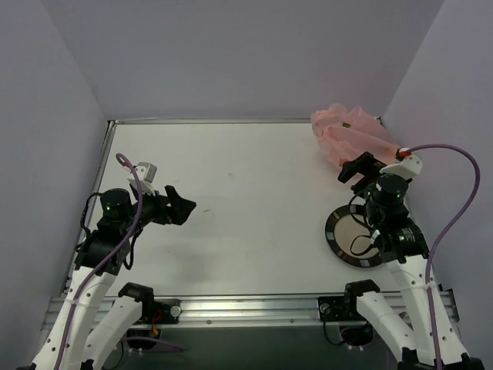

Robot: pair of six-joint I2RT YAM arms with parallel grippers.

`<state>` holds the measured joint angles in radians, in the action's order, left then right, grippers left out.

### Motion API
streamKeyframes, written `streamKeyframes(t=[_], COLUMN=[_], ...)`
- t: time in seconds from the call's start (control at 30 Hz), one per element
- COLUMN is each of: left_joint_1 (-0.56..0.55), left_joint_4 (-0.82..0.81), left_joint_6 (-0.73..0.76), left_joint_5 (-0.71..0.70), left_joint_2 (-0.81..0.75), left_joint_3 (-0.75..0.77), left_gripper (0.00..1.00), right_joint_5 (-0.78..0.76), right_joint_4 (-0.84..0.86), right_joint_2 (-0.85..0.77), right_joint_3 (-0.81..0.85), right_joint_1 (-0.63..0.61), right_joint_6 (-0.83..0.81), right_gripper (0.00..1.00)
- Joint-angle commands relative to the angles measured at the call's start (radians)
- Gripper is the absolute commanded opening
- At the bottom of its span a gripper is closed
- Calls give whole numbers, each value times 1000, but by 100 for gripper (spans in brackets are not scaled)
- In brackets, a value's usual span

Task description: Take the fake fruits out of the plastic bag

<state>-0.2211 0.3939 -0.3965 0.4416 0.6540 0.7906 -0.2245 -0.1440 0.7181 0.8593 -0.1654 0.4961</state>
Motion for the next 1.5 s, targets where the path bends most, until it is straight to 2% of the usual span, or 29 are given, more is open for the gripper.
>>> streamKeyframes(t=[0.0,0.13,0.27,0.47,0.57,0.73,0.83,0.93,1.07,1.3,1.43,1.47], left_joint_1=[5,-6,-17,-29,-40,-72,-83,-87,-89,-87,-87,-87], left_joint_4=[-7,-6,-10,-1,8,17,20,25,16,16,19,19], left_joint_6=[18,21,18,22,25,35,36,36,33,33,35,31], left_joint_5=[22,22,25,13,0,-12,-26,-35,-26,-32,-26,-26], left_joint_2=[-7,-7,-14,-28,-22,-13,-13,-10,-8,-10,15,21], left_joint_3=[61,61,58,56,61,64,64,65,64,61,64,64], left_gripper=[94,94,94,94,94,94,94,94,94,94,94,94], right_joint_5=[-59,-79,-148,-96,-128,59,61,-4,16,50,-53,-67], right_joint_4=[56,133,181,236,245,254,270,311,337,207,193,178], right_joint_2=[101,213,375,564,657,791,793,726,666,791,840,850], right_joint_3=[15,30,95,202,262,336,348,304,262,363,397,406], right_joint_1=[-5,-6,3,95,109,98,58,18,-11,-22,-16,-14], right_joint_6=[4,-13,-65,-99,-120,-155,-180,-177,-201,-249,-274,-280], right_gripper=[89,96,98,98,99,98,91,91,91,96,94,91])
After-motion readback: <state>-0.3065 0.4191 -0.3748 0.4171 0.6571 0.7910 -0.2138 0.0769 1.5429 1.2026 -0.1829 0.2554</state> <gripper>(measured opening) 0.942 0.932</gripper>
